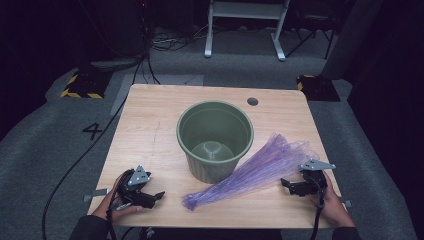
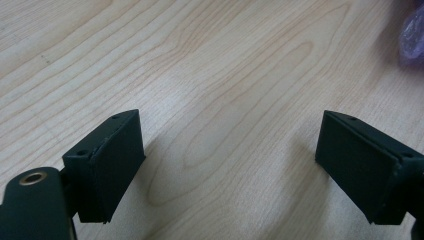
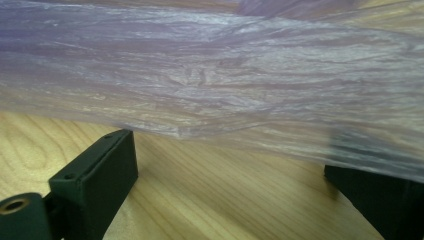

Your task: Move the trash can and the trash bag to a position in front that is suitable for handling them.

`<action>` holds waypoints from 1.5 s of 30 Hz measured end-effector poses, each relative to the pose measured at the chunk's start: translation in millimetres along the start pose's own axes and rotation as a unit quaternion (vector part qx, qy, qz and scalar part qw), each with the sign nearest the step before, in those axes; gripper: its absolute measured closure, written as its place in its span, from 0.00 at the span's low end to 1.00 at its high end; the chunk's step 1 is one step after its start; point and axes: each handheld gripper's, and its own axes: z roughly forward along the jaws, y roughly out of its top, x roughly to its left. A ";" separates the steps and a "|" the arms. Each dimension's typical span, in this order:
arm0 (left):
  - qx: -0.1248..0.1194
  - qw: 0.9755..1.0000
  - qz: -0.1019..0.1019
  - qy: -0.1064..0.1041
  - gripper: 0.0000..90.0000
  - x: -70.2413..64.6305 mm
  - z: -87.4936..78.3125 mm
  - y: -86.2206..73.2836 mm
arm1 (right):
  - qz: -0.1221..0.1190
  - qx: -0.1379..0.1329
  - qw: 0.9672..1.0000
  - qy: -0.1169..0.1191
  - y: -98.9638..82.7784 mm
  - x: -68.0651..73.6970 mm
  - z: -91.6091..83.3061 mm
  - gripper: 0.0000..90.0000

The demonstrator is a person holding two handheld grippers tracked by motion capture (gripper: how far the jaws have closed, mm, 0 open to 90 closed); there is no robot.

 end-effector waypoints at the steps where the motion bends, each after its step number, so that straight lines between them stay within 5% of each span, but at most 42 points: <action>1: 0.001 1.000 0.003 -0.001 0.13 0.2 0.4 0.6 | 0.002 -0.001 1.000 -0.001 -0.3 -0.2 -0.2 0.08; 7: 0.000 1.000 -0.008 0.007 0.13 -3.1 1.8 1.8 | 0.010 -0.004 1.000 -0.010 -2.5 -2.4 -3.8 0.13; 11: -0.001 1.000 -0.001 0.012 0.13 -5.6 0.9 1.4 | 0.029 0.008 0.999 -0.044 -1.3 -4.8 -8.5 0.18; 13: -0.002 1.000 0.001 0.012 0.13 -7.0 0.7 1.2 | 0.019 0.003 0.998 -0.063 -2.9 -4.7 -14.4 0.18; 20: 0.000 1.000 -0.005 0.006 0.12 -7.6 3.3 3.4 | 0.011 -0.038 0.999 -0.026 -7.7 -10.7 -37.1 0.18; 27: 0.002 1.000 0.002 -0.003 0.11 -8.5 12.7 12.7 | 0.010 -0.077 0.997 -0.030 -3.2 -11.6 -53.1 0.20; 35: 0.005 1.000 0.020 -0.019 0.09 -8.8 22.4 22.6 | -0.011 -0.083 0.996 -0.030 26.8 12.4 -57.3 0.26; 45: 0.005 0.999 0.035 -0.037 0.08 -6.6 38.6 38.6 | -0.074 -0.118 0.990 -0.011 54.5 59.9 -48.7 0.33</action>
